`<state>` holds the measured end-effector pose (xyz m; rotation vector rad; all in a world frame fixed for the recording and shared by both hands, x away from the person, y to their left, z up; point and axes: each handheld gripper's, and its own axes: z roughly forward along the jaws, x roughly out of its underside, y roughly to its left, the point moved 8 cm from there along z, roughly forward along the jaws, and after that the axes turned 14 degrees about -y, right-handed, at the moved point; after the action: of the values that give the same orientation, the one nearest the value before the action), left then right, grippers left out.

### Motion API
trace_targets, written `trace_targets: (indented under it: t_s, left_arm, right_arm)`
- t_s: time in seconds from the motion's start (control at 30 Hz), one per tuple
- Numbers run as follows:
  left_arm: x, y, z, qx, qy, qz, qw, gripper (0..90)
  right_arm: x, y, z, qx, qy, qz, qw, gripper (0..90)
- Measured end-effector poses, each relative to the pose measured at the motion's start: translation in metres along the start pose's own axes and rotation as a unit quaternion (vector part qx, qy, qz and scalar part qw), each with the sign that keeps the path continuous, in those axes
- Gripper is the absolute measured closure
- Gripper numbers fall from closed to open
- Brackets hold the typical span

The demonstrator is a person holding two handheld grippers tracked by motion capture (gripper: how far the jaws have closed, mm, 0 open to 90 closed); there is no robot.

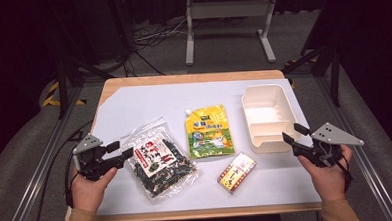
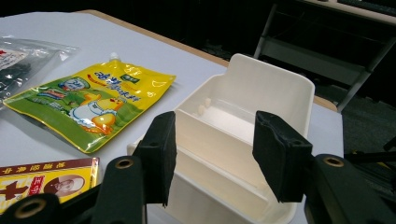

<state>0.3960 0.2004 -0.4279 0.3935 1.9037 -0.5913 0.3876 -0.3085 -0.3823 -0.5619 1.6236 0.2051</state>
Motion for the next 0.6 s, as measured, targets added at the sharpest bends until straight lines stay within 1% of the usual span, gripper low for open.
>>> trace_targets:
  t_s: [0.07, 0.1, 0.13, 0.17, 0.2, 0.23, 0.27, 0.33, 0.43, 0.5, 0.6]
  left_arm:
    - [0.002, 0.005, 0.001, -0.011, 0.005, -0.013, 0.9998, 37.2]
    - [0.003, 0.009, 0.001, -0.016, 0.012, -0.020, 0.9996, 36.6]
    - [0.006, 0.013, 0.002, -0.019, 0.021, -0.045, 0.9986, 35.8]
    - [0.006, 0.013, 0.002, -0.019, 0.021, -0.045, 0.9986, 33.4]
    - [0.008, 0.018, 0.002, -0.015, 0.027, -0.070, 0.9970, 33.4]
    - [0.010, 0.020, 0.002, -0.018, 0.030, -0.080, 0.9962, 33.4]
    - [0.012, 0.023, 0.003, -0.023, 0.032, -0.087, 0.9954, 32.6]
    - [0.017, 0.028, 0.004, -0.040, 0.040, -0.097, 0.9937, 28.1]
    - [0.024, 0.030, 0.008, -0.043, 0.052, -0.112, 0.9914, 22.5]
    - [0.026, 0.031, 0.010, -0.044, 0.057, -0.113, 0.9909, 19.5]
    - [0.035, 0.033, 0.016, -0.051, 0.078, -0.130, 0.9871, 18.3]
  right_arm:
    - [0.000, 0.001, 0.000, -0.001, 0.001, -0.001, 1.0000, 49.1]
    - [0.000, 0.001, 0.001, -0.001, 0.002, -0.001, 1.0000, 49.0]
    - [0.001, 0.002, 0.001, -0.002, 0.002, -0.001, 1.0000, 49.0]
    - [0.001, 0.002, 0.001, -0.002, 0.002, -0.001, 1.0000, 49.0]
    - [0.001, 0.002, 0.001, -0.003, 0.004, 0.000, 1.0000, 48.9]
    - [0.002, 0.003, 0.002, -0.003, 0.008, 0.000, 1.0000, 48.9]
    - [0.003, 0.003, 0.003, -0.003, 0.010, -0.001, 0.9999, 48.9]
    - [0.004, 0.004, 0.004, -0.006, 0.013, -0.002, 0.9999, 48.6]
    - [0.005, 0.005, 0.005, -0.007, 0.016, -0.001, 0.9999, 48.2]
    - [0.006, 0.005, 0.006, -0.007, 0.017, -0.002, 0.9998, 48.0]
    - [0.007, 0.005, 0.006, -0.007, 0.020, -0.001, 0.9998, 47.6]
